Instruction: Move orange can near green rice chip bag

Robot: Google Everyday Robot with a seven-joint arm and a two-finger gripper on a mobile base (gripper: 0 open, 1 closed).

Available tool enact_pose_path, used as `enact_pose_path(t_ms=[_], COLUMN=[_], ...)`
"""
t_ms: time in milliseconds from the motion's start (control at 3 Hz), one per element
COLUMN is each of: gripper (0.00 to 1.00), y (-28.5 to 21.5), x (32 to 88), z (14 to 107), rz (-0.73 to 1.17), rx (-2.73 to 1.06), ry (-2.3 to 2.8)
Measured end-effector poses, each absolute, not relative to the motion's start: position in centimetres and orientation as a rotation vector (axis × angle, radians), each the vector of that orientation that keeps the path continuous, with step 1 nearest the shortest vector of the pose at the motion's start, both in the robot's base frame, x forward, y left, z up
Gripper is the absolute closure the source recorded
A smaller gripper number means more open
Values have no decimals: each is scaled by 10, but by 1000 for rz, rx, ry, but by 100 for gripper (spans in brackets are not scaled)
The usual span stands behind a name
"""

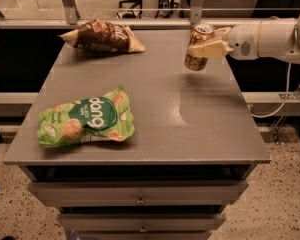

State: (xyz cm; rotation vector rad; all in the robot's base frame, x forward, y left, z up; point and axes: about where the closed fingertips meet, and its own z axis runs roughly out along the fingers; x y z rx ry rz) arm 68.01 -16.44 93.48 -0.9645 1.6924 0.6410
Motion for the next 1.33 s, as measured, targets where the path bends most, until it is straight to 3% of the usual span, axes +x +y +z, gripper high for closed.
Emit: enact_pose_path(t_ms=[667, 1333], gripper=[100, 100], y=[-147, -91], x=[660, 604], z=[928, 904], rz=[708, 889], rx=[-987, -1059], ry=[1680, 1639])
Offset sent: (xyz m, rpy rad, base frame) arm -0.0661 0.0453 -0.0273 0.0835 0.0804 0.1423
